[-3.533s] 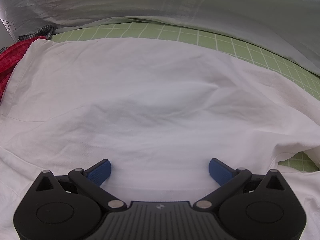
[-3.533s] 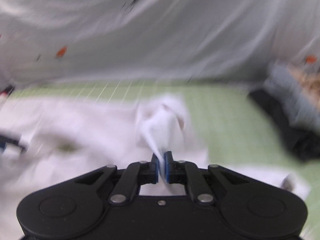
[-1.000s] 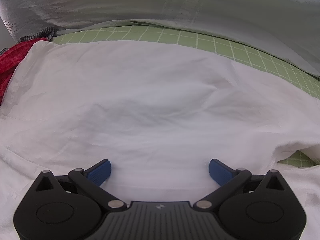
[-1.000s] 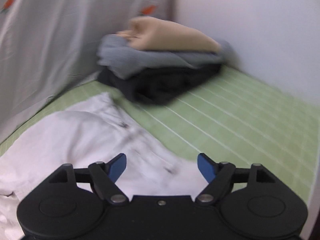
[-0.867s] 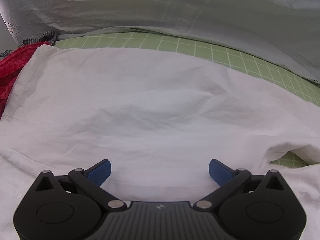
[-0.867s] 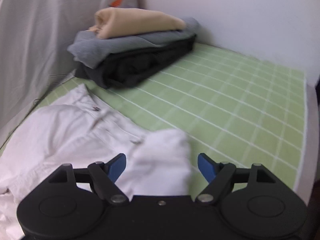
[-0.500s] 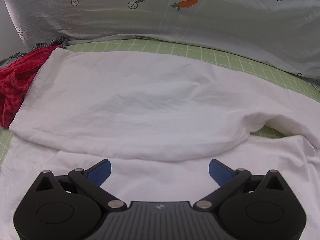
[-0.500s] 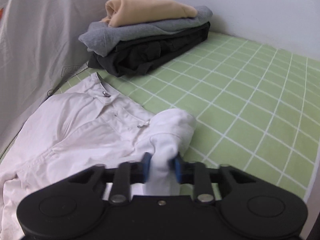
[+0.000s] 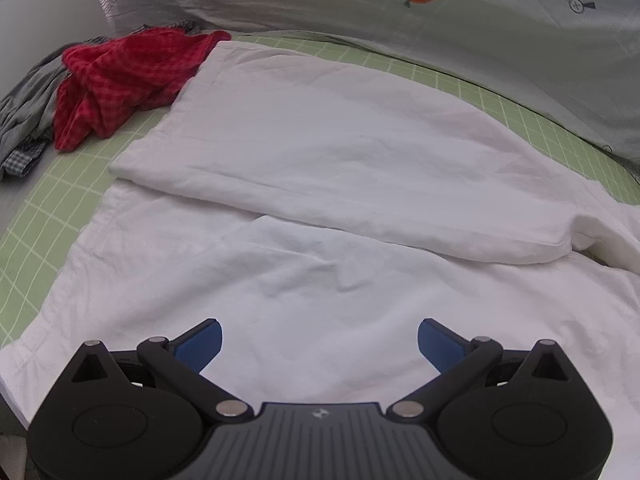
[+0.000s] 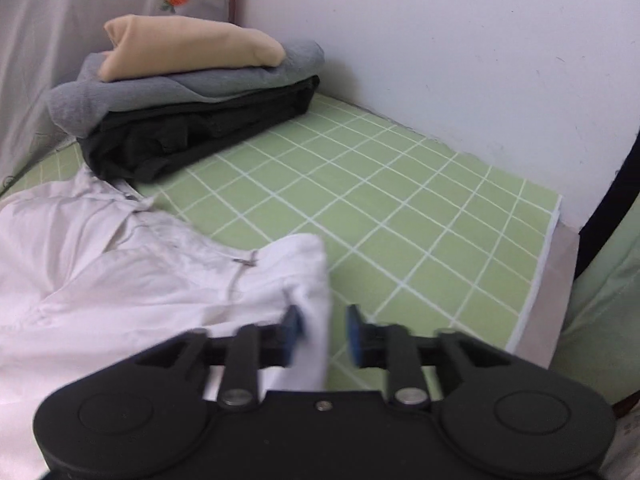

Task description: Fold clothes

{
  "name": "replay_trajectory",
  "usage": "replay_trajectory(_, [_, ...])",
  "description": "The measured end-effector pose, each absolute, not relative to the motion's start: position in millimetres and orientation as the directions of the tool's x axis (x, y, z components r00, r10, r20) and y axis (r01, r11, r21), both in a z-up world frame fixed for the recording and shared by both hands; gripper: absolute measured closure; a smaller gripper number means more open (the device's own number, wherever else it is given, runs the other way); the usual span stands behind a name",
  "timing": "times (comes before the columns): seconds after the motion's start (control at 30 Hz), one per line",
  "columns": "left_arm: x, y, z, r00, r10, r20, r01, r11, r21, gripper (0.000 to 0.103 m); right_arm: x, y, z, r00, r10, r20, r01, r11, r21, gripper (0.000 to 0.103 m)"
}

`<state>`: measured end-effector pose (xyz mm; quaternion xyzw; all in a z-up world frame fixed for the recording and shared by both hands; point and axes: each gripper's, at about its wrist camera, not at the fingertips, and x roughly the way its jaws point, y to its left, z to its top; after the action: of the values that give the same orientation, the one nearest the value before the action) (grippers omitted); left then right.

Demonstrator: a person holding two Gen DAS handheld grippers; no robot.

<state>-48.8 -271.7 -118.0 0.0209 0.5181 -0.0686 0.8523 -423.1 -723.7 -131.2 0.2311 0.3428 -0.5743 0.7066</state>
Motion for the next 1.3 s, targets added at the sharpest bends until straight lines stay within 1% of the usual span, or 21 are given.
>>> replay_trajectory(0.03, [-48, -267, -117, 0.458, -0.089, -0.884, 0.119, 0.992, -0.038, 0.0, -420, -719, -127, 0.086, -0.674, -0.734, 0.97, 0.224, -0.092, 0.042])
replay_trajectory(0.07, [-48, -262, -116, 0.463, -0.082, -0.882, 0.099, 0.994, -0.041, 0.0, -416, -714, -124, 0.079, -0.691, -0.719, 0.968, 0.226, -0.111, 0.038])
replay_trajectory(0.13, [-44, -252, -113, 0.472, -0.071, -0.879, 0.058, 0.997, -0.049, 0.001, -405, -704, -120, 0.097, -0.708, -0.699, 0.961, 0.25, -0.12, 0.013])
replay_trajectory(0.17, [-41, -246, -112, 0.477, -0.065, -0.877, 0.037, 0.998, -0.054, 0.001, -399, -699, -120, 0.114, -0.71, -0.695, 0.958, 0.264, -0.113, 0.009])
replay_trajectory(0.27, [-29, -228, -110, 0.489, -0.042, -0.871, -0.03, 0.997, -0.065, 0.004, -371, -685, -125, 0.198, -0.667, -0.718, 0.942, 0.333, -0.05, 0.008])
replay_trajectory(0.33, [-18, -215, -112, 0.487, -0.043, -0.872, -0.07, 0.994, -0.088, 0.018, -350, -675, -132, 0.24, -0.644, -0.726, 0.929, 0.37, -0.021, 0.008])
replay_trajectory(0.43, [7, -193, -117, 0.492, -0.064, -0.868, -0.125, 0.982, -0.143, 0.031, -324, -656, -134, 0.289, -0.614, -0.735, 0.916, 0.401, 0.025, 0.008])
replay_trajectory(0.5, [24, -181, -120, 0.5, -0.068, -0.863, -0.157, 0.973, -0.168, 0.031, -309, -641, -131, 0.317, -0.591, -0.742, 0.903, 0.427, 0.047, 0.008])
replay_trajectory(0.57, [42, -167, -125, 0.513, -0.06, -0.856, -0.209, 0.959, -0.192, 0.031, -295, -627, -129, 0.32, -0.584, -0.746, 0.893, 0.448, 0.032, 0.008])
replay_trajectory(0.6, [50, -159, -128, 0.521, -0.061, -0.851, -0.243, 0.946, -0.216, 0.029, -288, -620, -129, 0.318, -0.579, -0.751, 0.888, 0.459, 0.022, 0.008])
replay_trajectory(0.7, [70, -137, -136, 0.547, -0.075, -0.834, -0.325, 0.899, -0.294, 0.029, -273, -601, -129, 0.294, -0.567, -0.769, 0.884, 0.467, -0.007, 0.008])
replay_trajectory(0.77, [79, -125, -140, 0.561, -0.105, -0.821, -0.35, 0.869, -0.35, 0.032, -264, -590, -128, 0.28, -0.565, -0.776, 0.882, 0.471, -0.025, 0.008])
replay_trajectory(0.8, [82, -121, -142, 0.563, -0.11, -0.819, -0.355, 0.863, -0.36, 0.048, -260, -587, -127, 0.274, -0.565, -0.778, 0.881, 0.472, -0.033, 0.008])
replay_trajectory(0.83, [86, -120, -144, 0.555, -0.111, -0.824, -0.355, 0.865, -0.355, 0.094, -255, -585, -127, 0.267, -0.566, -0.78, 0.88, 0.473, -0.042, 0.008])
replay_trajectory(0.87, [90, -119, -147, 0.527, -0.09, -0.845, -0.364, 0.875, -0.32, 0.096, -251, -582, -127, 0.261, -0.566, -0.782, 0.879, 0.474, -0.05, 0.008])
replay_trajectory(0.9, [91, -117, -149, 0.517, -0.08, -0.852, -0.368, 0.878, -0.306, 0.101, -246, -581, -127, 0.256, -0.568, -0.783, 0.878, 0.475, -0.058, 0.008])
replay_trajectory(1.0, [89, -113, -150, 0.501, -0.038, -0.865, -0.375, 0.891, -0.256, 0.101, -230, -580, -124, 0.265, -0.572, -0.777, 0.865, 0.497, -0.071, 0.008])
replay_trajectory(1.17, [84, -95, -148, 0.501, 0.132, -0.855, -0.391, 0.916, -0.087, 0.101, -202, -589, -112, 0.321, -0.584, -0.746, 0.83, 0.553, -0.076, 0.008])
replay_trajectory(1.2, [83, -86, -150, 0.493, 0.186, -0.85, -0.421, 0.906, -0.046, 0.102, -197, -591, -110, 0.334, -0.584, -0.74, 0.824, 0.562, -0.073, 0.008])
replay_trajectory(1.3, [81, -44, -155, 0.407, 0.419, -0.812, -0.524, 0.835, 0.169, 0.103, -182, -607, -106, 0.368, -0.583, -0.724, 0.815, 0.577, -0.05, 0.008])
